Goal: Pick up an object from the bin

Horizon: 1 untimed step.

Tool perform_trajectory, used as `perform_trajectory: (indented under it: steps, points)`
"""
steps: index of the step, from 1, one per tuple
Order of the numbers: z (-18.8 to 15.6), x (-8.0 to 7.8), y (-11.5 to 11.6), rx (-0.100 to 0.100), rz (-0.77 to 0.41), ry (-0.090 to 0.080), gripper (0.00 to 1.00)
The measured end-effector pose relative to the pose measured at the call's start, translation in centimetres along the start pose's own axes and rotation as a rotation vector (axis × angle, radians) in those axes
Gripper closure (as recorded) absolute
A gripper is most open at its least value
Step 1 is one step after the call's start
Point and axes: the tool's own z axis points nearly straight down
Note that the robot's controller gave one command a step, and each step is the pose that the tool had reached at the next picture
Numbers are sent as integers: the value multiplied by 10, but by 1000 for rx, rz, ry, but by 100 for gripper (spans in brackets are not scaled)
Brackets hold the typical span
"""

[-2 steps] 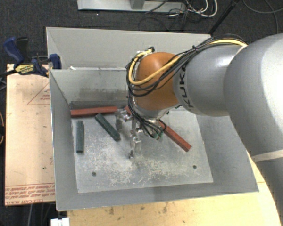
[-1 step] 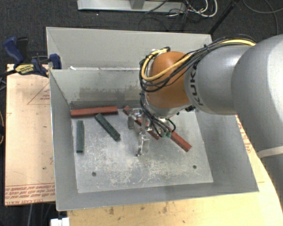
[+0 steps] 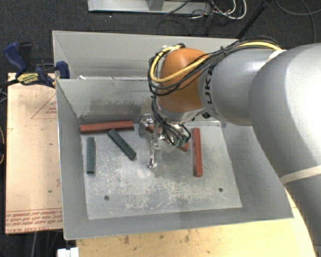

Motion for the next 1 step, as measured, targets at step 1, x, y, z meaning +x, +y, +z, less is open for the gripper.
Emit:
perform_trajectory:
  steps: [1]
  points:
    - [2, -23, 62, -2, -78, -1, 0]
